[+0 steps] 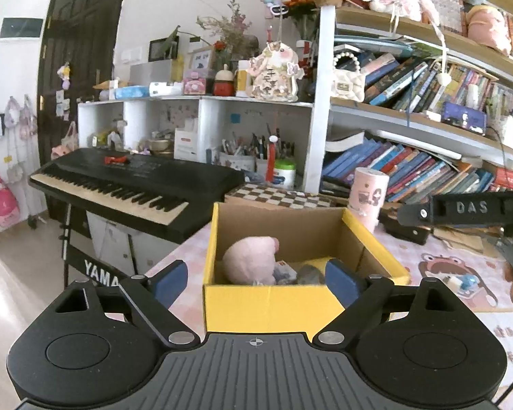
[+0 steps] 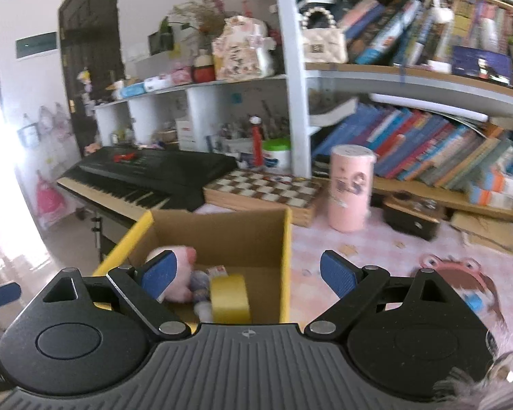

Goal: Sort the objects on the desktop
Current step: 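Withdraw both open tools up out of the yellow box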

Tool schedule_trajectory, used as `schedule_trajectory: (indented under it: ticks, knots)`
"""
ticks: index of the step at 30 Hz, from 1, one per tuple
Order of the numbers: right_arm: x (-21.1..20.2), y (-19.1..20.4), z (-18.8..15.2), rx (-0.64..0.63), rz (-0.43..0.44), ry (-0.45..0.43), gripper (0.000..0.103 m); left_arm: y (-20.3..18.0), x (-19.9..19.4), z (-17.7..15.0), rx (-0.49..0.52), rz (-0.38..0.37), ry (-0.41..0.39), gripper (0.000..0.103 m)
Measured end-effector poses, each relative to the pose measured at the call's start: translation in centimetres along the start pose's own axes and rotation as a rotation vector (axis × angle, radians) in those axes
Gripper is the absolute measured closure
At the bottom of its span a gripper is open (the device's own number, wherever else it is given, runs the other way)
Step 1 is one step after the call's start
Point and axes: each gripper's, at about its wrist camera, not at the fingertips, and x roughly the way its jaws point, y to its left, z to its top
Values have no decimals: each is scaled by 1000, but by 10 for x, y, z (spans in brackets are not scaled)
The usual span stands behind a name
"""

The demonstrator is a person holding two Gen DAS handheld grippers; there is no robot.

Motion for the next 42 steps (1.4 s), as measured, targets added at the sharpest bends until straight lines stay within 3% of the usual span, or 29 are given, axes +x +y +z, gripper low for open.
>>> schedule_trajectory:
  ticks: [11,23,35,42]
  knots:
    - [-55,8,-56,0,-97,24,13,-2,-30,-21,7,-46,12,13]
    - [-84,28,-102,16,-100,82,13,-3,-53,-40,28,-55,44,12]
    - [-101,45,-141,26,-124,165,14,-14,-60,-70,53,-79,164,12]
    - [-112,37,-150,53,-167,179,14,-23,-62,-77,68,-125,190,12]
